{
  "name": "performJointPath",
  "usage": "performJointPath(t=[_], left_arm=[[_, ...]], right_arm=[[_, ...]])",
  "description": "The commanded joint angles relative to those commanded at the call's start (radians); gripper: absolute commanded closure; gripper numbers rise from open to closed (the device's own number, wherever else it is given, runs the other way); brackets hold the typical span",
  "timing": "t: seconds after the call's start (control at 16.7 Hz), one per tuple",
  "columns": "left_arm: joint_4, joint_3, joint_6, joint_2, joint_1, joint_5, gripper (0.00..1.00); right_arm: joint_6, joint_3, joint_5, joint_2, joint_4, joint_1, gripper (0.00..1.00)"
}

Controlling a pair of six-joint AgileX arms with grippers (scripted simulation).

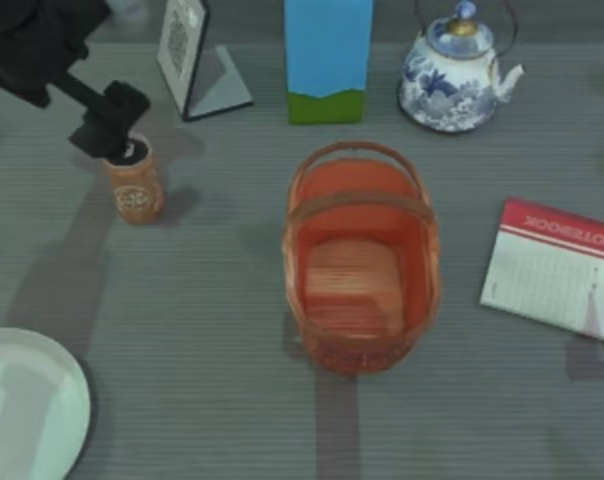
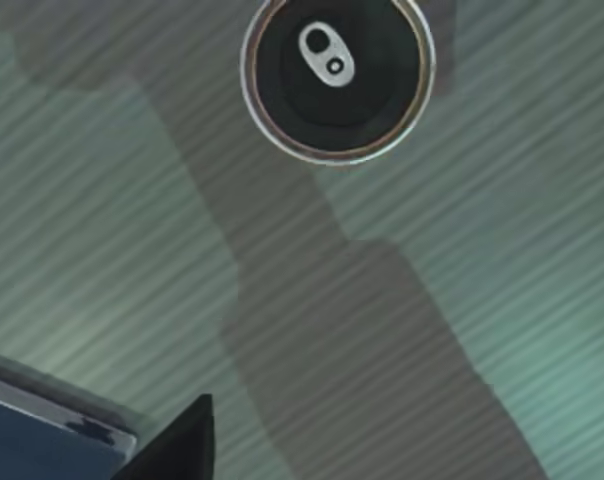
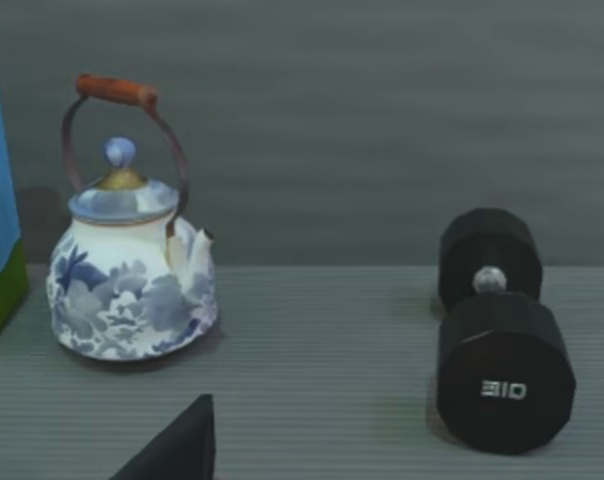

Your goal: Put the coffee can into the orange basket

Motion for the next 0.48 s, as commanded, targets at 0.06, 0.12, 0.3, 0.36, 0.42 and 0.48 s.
performJointPath(t=[0.06,0.12,0.3,0.36,0.42,0.48], left_arm=[[-0.039,0.089,0.022,0.095,-0.001,-0.004,0.0],[-0.075,0.173,0.042,0.183,-0.002,-0.009,0.0],[-0.154,0.384,0.094,0.4,0.0,-0.023,0.0],[-0.173,0.437,0.107,0.453,0.001,-0.027,0.0],[-0.187,0.481,0.117,0.497,0.003,-0.031,0.0],[-0.198,0.514,0.126,0.53,0.004,-0.034,0.0]], right_arm=[[0.0,0.0,0.0,0.0,0.0,0.0,0.0],[0.0,0.0,0.0,0.0,0.0,0.0,0.0],[0.0,0.0,0.0,0.0,0.0,0.0,0.0],[0.0,0.0,0.0,0.0,0.0,0.0,0.0],[0.0,0.0,0.0,0.0,0.0,0.0,0.0],[0.0,0.0,0.0,0.0,0.0,0.0,0.0]])
